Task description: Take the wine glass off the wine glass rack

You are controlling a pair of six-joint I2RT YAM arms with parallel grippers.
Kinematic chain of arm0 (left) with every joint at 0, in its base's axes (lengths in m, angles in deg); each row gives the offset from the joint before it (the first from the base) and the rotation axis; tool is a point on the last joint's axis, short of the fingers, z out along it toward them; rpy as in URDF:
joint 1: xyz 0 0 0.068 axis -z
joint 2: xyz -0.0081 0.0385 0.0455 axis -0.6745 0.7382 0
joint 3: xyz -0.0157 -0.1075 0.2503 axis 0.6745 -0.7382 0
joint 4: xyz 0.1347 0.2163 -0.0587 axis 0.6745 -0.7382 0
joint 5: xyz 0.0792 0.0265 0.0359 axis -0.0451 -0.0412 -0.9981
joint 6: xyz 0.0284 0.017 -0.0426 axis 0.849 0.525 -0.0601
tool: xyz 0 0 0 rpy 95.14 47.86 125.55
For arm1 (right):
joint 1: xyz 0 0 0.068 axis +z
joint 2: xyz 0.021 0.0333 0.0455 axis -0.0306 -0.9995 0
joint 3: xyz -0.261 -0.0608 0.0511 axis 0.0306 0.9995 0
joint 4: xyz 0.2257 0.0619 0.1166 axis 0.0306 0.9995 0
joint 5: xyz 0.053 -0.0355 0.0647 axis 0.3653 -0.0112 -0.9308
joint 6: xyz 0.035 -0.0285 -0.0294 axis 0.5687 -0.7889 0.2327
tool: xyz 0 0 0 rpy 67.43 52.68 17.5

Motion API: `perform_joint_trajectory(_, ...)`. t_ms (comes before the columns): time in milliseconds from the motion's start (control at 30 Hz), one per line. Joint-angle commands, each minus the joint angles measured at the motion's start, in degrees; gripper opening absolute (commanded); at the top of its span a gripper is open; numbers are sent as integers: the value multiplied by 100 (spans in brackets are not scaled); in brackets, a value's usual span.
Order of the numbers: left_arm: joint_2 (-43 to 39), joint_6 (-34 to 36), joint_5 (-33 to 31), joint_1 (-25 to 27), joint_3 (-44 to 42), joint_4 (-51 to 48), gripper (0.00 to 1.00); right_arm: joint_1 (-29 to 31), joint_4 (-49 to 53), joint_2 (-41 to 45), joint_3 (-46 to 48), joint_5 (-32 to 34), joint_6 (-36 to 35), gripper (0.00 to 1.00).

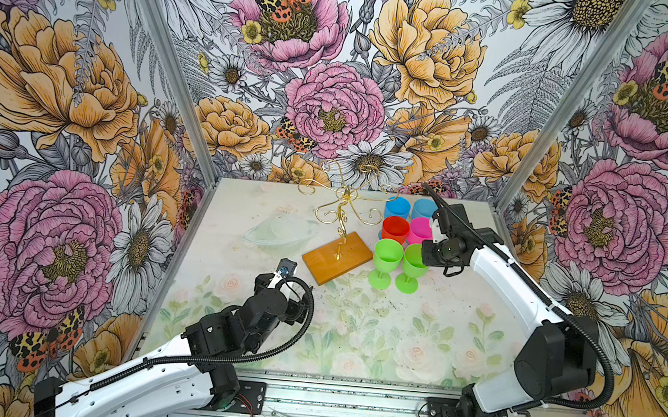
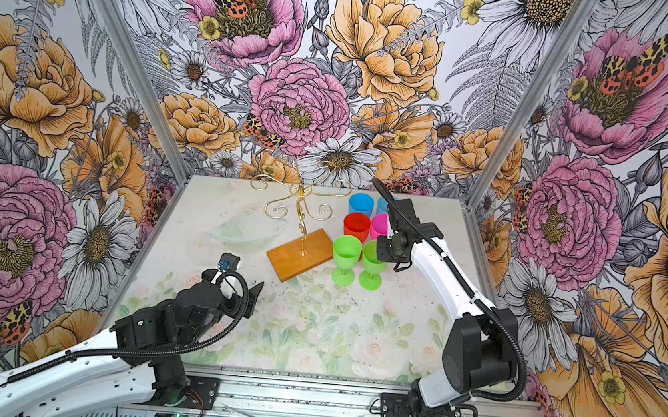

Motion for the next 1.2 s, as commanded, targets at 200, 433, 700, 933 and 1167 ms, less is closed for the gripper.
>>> perform_joint_trajectory(200,-89,-10,567,-1114,-167,533,99,-110,-179,1346,-144,693,-111,56)
perform_joint_trajectory(433,335,94,1155,-2650,-340,1516,99,-982,-1059,2113,762,519,73,80)
perform_joint_trajectory(700,1151,614,1694,-3988,-793,3349,99,-1502,-2846,2682,2496,1171,405,90)
perform_joint_trajectory(933,2542,920,2514,-5144,-1370,5521,99,-1548,-4692,1850,3561,1497,439,96)
perform_joint_trajectory(1167,3840,1222,2924,-5448,-1429,7086,99,-1590,-6238,1394,4182,1670,236,99)
